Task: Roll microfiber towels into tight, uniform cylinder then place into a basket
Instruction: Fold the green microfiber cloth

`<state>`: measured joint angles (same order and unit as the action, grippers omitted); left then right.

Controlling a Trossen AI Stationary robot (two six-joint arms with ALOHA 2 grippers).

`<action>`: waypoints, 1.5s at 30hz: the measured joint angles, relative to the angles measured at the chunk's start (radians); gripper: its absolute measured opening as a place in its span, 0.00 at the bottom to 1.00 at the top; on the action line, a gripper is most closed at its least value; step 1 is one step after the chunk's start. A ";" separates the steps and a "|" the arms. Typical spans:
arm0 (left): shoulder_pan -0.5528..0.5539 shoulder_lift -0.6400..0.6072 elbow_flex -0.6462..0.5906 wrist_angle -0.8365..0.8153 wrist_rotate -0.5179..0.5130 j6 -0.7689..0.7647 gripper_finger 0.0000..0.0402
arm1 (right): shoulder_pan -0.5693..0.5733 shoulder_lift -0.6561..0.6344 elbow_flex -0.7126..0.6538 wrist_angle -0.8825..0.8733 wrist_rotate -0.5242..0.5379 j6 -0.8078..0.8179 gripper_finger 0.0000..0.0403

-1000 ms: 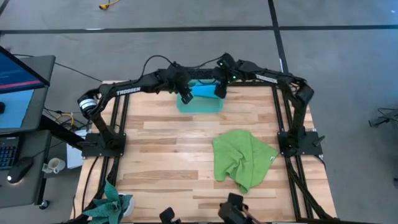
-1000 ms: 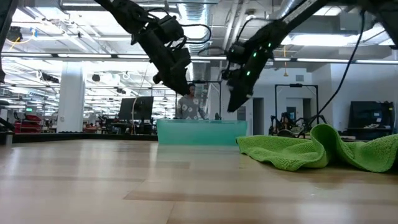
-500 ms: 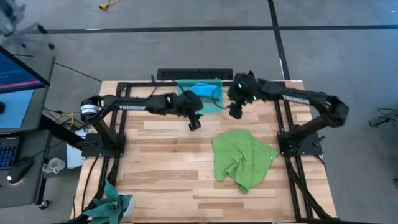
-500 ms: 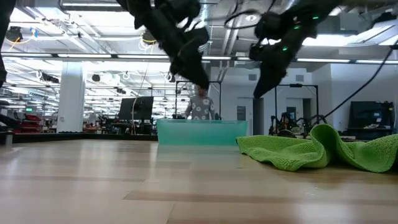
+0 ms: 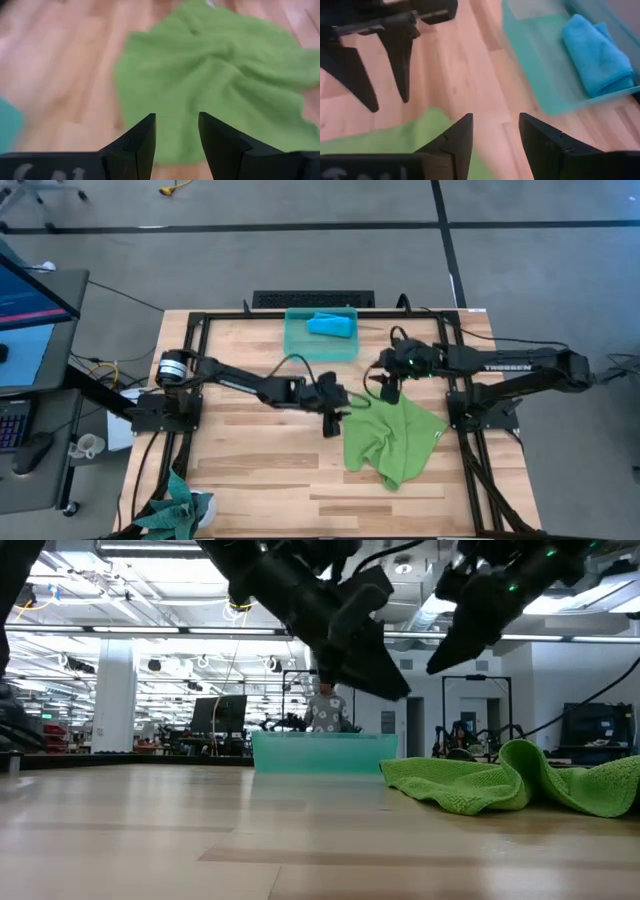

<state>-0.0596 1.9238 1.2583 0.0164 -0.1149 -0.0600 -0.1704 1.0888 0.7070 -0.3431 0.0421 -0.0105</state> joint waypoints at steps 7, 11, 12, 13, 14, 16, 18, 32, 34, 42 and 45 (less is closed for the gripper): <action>-0.046 0.104 0.001 0.127 -0.002 -0.046 0.35 | 0.175 -0.044 -0.015 -0.003 0.149 0.056 0.42; -0.055 0.168 0.010 0.141 0.002 -0.049 0.35 | 0.234 -0.045 -0.014 0.000 0.175 0.057 0.41; -0.055 0.182 0.011 0.139 0.002 -0.053 0.35 | 0.241 -0.045 -0.014 0.000 0.179 0.057 0.41; -0.056 0.195 0.013 0.137 0.003 -0.058 0.35 | 0.246 -0.045 -0.014 0.001 0.187 0.056 0.40; -0.056 0.208 0.017 0.140 0.004 -0.065 0.35 | 0.249 -0.045 -0.014 0.000 0.199 0.056 0.40; -0.055 0.226 0.018 0.143 0.004 -0.067 0.35 | 0.249 -0.045 -0.014 0.000 0.213 0.056 0.39; -0.055 0.241 0.019 0.139 0.003 -0.075 0.35 | 0.247 -0.045 -0.014 -0.003 0.225 0.056 0.39; -0.114 0.119 0.022 -0.455 -0.049 -0.215 0.30 | 0.247 -0.044 -0.014 -0.053 0.224 0.070 0.37; -0.140 0.090 0.020 -0.541 -0.090 -0.264 0.28 | 0.247 -0.044 -0.014 -0.056 0.224 0.088 0.36; -0.241 0.052 0.015 -0.892 -0.235 -0.466 0.24 | 0.247 -0.044 -0.014 -0.057 0.222 0.092 0.36; -0.261 0.052 0.013 -0.972 -0.270 -0.544 0.23 | 0.247 -0.044 -0.014 -0.057 0.222 0.092 0.35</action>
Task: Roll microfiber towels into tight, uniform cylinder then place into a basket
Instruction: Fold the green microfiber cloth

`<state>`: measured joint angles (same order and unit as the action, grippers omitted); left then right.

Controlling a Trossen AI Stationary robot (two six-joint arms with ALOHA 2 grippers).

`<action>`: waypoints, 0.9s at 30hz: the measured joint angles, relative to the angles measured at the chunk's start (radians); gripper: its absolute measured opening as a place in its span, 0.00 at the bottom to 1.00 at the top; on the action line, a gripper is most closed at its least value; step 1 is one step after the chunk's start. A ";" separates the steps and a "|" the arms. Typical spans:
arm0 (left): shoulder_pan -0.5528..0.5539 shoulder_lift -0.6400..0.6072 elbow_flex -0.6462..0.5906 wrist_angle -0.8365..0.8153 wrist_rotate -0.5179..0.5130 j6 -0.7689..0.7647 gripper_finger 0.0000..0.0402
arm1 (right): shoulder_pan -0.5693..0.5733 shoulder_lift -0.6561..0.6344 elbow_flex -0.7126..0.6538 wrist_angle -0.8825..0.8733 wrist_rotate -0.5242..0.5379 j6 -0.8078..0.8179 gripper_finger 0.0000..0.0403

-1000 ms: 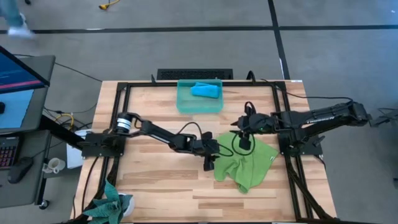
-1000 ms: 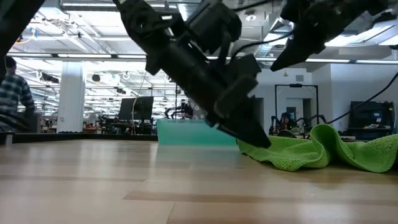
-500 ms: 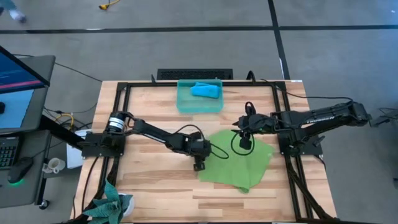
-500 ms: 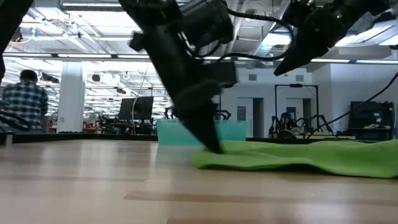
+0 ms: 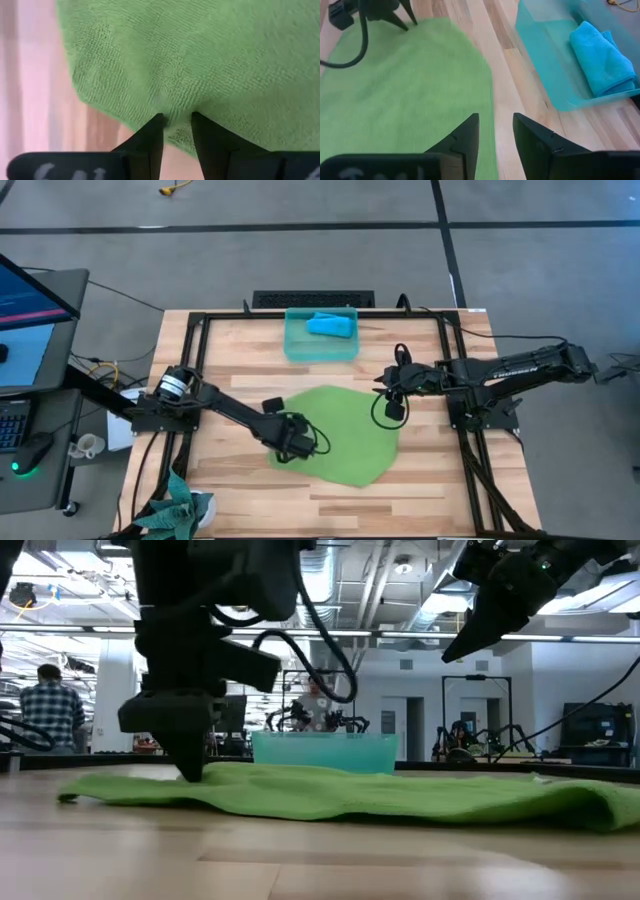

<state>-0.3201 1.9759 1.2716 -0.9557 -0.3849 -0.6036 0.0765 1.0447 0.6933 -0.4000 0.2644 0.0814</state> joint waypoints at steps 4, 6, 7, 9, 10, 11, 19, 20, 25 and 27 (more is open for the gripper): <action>-0.008 -0.001 0.000 -0.052 -0.056 -0.046 0.22 | 0.000 0.000 0.000 0.000 0.000 0.006 0.35; -0.008 -0.002 0.002 -0.043 -0.069 -0.047 0.22 | 0.000 0.000 0.000 0.000 -0.001 0.017 0.34; -0.008 -0.002 0.002 -0.033 -0.073 -0.045 0.22 | 0.000 0.000 0.000 0.000 0.000 0.023 0.34; -0.006 -0.003 0.002 -0.012 -0.073 -0.025 0.22 | 0.000 0.000 0.000 0.000 -0.001 0.024 0.35; -0.006 -0.003 0.002 0.001 -0.074 -0.011 0.22 | 0.000 0.000 0.000 0.000 -0.001 0.024 0.34; -0.006 -0.004 0.002 0.014 -0.075 0.003 0.22 | 0.000 0.000 0.000 0.000 -0.001 0.024 0.34; -0.021 -0.010 0.061 -0.038 -0.204 0.058 0.22 | 0.000 0.000 0.000 -0.025 -0.001 0.030 0.34; -0.030 -0.015 0.075 -0.074 -0.223 0.044 0.22 | 0.000 0.000 0.000 -0.034 -0.001 0.039 0.34; -0.086 -0.100 0.100 -0.191 -0.332 -0.014 0.22 | 0.000 0.000 0.000 -0.072 -0.001 0.069 0.33; -0.104 -0.155 0.096 -0.213 -0.335 -0.027 0.22 | 0.000 0.000 0.000 -0.073 -0.001 0.070 0.33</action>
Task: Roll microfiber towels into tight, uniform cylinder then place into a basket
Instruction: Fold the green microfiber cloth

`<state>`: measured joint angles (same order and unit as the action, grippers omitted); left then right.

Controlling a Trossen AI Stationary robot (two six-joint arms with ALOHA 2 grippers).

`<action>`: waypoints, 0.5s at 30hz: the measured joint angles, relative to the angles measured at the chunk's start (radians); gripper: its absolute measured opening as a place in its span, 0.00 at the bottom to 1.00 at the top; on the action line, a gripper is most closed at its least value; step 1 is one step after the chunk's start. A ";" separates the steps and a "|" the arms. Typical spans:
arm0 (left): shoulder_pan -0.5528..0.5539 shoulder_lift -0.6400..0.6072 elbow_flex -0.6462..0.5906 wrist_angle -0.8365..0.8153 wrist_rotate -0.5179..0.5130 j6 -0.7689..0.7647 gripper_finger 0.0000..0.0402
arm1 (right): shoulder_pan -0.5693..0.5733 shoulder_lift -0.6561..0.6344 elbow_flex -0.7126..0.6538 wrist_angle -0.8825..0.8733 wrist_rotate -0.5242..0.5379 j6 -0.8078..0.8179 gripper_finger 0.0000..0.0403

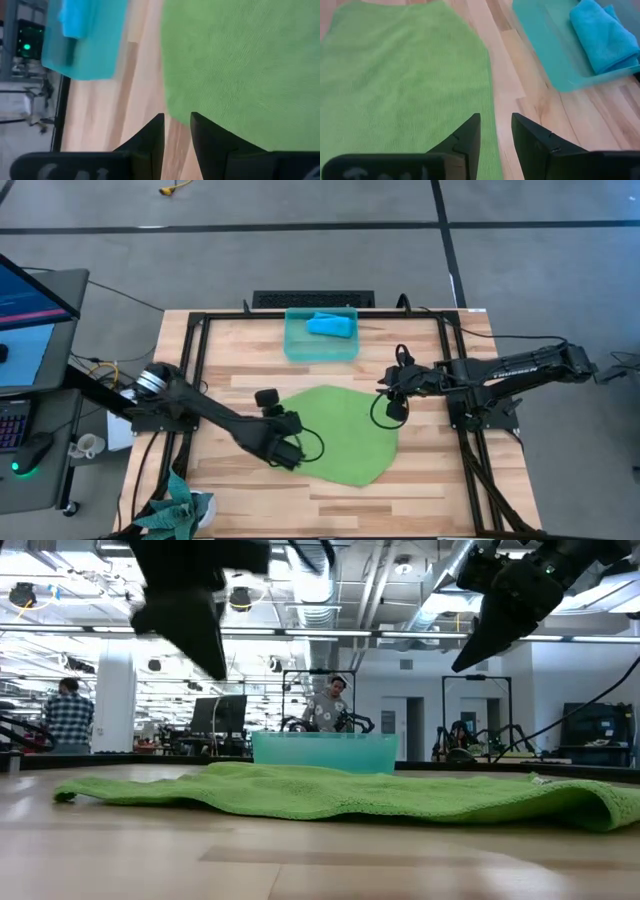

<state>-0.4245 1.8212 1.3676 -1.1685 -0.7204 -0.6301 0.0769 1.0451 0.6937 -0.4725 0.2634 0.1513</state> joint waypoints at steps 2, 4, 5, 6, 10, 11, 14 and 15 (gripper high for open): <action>-0.011 -0.063 -0.022 0.003 -0.002 0.000 0.22 | 0.000 0.000 0.000 0.000 0.000 0.000 0.33; -0.011 -0.131 -0.058 0.025 0.000 -0.009 0.22 | 0.000 0.000 0.000 0.001 0.000 0.005 0.33; -0.006 -0.163 -0.082 0.050 -0.001 -0.019 0.22 | 0.000 0.000 0.000 0.000 0.000 0.007 0.33; 0.001 -0.195 -0.109 0.083 -0.001 -0.022 0.22 | 0.000 0.000 0.000 0.001 0.000 0.007 0.33; 0.041 -0.297 -0.249 0.354 0.017 0.043 0.22 | 0.000 0.000 0.000 0.001 0.000 0.008 0.33; 0.055 -0.312 -0.286 0.436 0.037 0.079 0.22 | 0.000 0.000 0.000 0.001 0.000 0.008 0.33; 0.099 -0.332 -0.387 0.687 0.147 0.176 0.22 | 0.000 0.000 0.000 0.002 0.000 0.008 0.33; 0.114 -0.332 -0.416 0.755 0.198 0.199 0.22 | 0.000 0.000 0.000 0.002 0.000 0.008 0.33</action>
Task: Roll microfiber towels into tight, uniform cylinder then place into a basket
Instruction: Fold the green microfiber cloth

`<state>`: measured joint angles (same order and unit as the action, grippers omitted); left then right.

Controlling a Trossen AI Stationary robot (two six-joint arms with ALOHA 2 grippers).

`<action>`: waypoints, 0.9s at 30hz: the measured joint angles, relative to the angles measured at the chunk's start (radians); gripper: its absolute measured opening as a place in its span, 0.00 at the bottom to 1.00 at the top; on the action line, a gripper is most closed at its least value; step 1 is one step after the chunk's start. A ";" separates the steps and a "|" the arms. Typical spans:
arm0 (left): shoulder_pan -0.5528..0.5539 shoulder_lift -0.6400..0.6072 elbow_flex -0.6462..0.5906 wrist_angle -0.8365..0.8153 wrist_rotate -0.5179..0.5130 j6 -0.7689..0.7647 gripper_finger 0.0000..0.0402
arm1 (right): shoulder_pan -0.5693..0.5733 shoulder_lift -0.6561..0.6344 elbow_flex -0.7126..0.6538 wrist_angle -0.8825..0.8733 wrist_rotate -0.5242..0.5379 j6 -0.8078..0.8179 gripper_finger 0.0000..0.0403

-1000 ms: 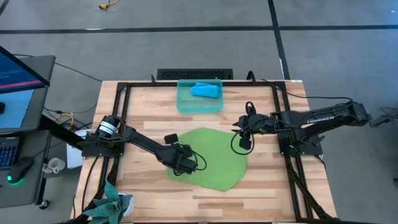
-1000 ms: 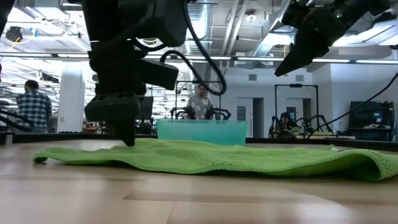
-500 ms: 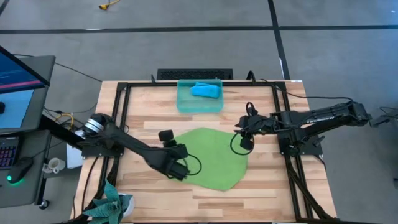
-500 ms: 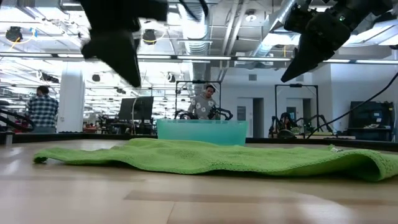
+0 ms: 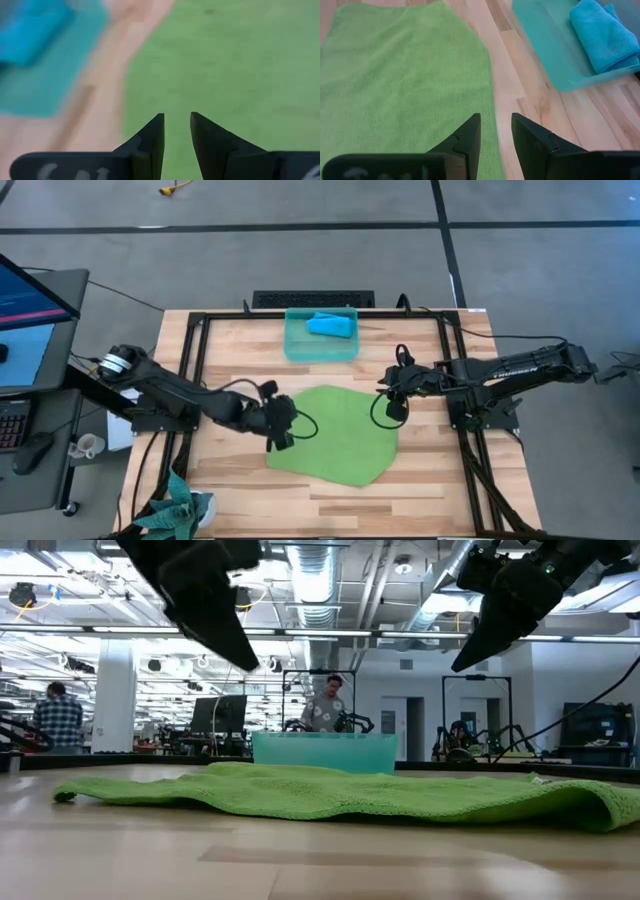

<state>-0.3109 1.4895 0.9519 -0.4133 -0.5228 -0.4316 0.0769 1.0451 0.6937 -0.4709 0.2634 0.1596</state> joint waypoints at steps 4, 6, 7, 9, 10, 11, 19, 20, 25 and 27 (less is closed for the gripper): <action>0.047 0.000 -0.108 0.238 0.212 0.088 0.22 | 0.000 0.000 0.000 0.000 0.000 0.000 0.33; 0.064 -0.001 -0.157 0.338 0.299 0.109 0.22 | 0.000 0.000 0.000 0.000 0.000 0.000 0.33; 0.071 -0.008 -0.176 0.372 0.333 0.107 0.22 | 0.000 0.000 0.000 0.000 0.000 0.000 0.33; 0.085 -0.024 -0.209 0.444 0.372 0.095 0.22 | 0.000 0.000 0.000 0.000 0.000 0.000 0.33; 0.089 -0.036 -0.224 0.463 0.381 0.092 0.22 | 0.000 0.000 0.000 0.000 0.000 0.000 0.33; 0.093 -0.047 -0.237 0.475 0.381 0.090 0.22 | 0.000 0.000 0.000 0.000 0.000 0.000 0.33; 0.128 -0.168 -0.300 0.522 0.380 0.069 0.22 | 0.000 0.000 0.000 -0.001 -0.002 0.046 0.33; 0.134 -0.178 -0.301 0.523 0.381 0.059 0.22 | 0.001 0.000 0.000 -0.005 -0.003 0.065 0.33; 0.167 -0.196 -0.301 0.502 0.380 -0.005 0.22 | 0.043 0.011 0.000 -0.116 -0.003 0.217 0.33; 0.172 -0.196 -0.301 0.502 0.379 -0.022 0.22 | 0.072 0.025 -0.006 -0.120 -0.002 0.261 0.33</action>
<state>-0.1388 1.2934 0.6510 0.0890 -0.1436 -0.4538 0.1488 1.0698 0.6880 -0.5914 0.2611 0.4210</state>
